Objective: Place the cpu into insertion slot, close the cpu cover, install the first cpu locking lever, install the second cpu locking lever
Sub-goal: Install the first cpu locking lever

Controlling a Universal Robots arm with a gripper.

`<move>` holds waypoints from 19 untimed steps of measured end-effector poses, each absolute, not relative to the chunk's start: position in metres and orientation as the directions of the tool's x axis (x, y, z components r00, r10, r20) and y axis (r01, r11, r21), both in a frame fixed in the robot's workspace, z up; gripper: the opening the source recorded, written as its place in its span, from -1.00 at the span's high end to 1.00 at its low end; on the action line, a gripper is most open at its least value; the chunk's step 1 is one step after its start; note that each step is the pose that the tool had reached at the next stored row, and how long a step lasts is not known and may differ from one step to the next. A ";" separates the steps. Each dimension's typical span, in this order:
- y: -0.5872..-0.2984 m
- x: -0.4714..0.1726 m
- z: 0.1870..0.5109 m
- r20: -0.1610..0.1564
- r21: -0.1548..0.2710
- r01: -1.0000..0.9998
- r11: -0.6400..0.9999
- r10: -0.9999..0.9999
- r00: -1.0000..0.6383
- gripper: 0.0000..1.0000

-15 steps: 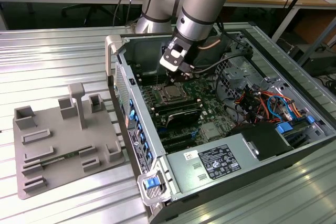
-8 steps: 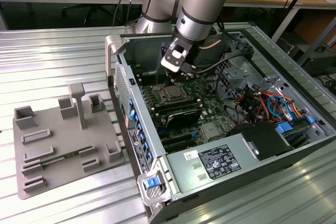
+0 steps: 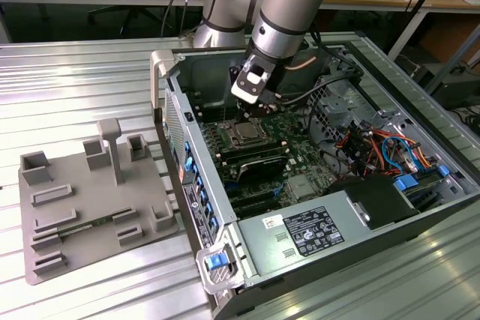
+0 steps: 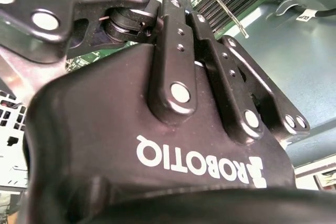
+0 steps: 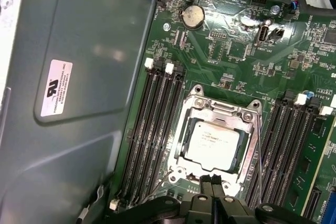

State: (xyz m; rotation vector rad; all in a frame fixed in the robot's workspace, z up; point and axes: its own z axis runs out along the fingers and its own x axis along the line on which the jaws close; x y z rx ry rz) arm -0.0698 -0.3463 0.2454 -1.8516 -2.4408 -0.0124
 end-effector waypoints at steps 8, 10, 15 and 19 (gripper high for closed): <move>-0.346 -0.070 0.245 0.067 -0.041 0.954 0.298 0.953 -0.295 0.79; -0.346 -0.070 0.245 0.067 -0.041 0.952 0.304 0.951 -0.301 0.79; -0.346 -0.070 0.245 0.067 -0.041 0.947 0.319 0.946 -0.316 0.79; -0.346 -0.070 0.245 0.067 -0.041 0.944 0.327 0.944 -0.324 0.79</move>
